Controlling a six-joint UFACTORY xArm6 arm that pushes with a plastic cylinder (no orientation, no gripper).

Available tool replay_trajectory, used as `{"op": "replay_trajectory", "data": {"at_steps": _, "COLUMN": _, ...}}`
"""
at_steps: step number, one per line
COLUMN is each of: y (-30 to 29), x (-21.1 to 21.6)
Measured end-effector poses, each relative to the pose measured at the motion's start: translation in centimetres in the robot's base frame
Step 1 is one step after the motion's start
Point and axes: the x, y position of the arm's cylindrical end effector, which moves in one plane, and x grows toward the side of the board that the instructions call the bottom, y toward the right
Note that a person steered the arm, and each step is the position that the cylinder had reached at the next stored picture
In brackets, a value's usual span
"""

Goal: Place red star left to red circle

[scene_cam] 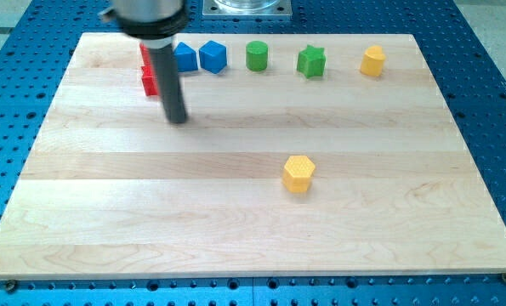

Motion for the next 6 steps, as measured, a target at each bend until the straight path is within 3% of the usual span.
{"op": "replay_trajectory", "data": {"at_steps": 2, "y": -6.2, "x": -4.0}}
{"op": "replay_trajectory", "data": {"at_steps": 3, "y": -7.2, "x": -3.3}}
{"op": "replay_trajectory", "data": {"at_steps": 4, "y": -5.4, "x": -6.7}}
{"op": "replay_trajectory", "data": {"at_steps": 5, "y": -10.1, "x": -8.8}}
{"op": "replay_trajectory", "data": {"at_steps": 6, "y": -14.6, "x": -5.8}}
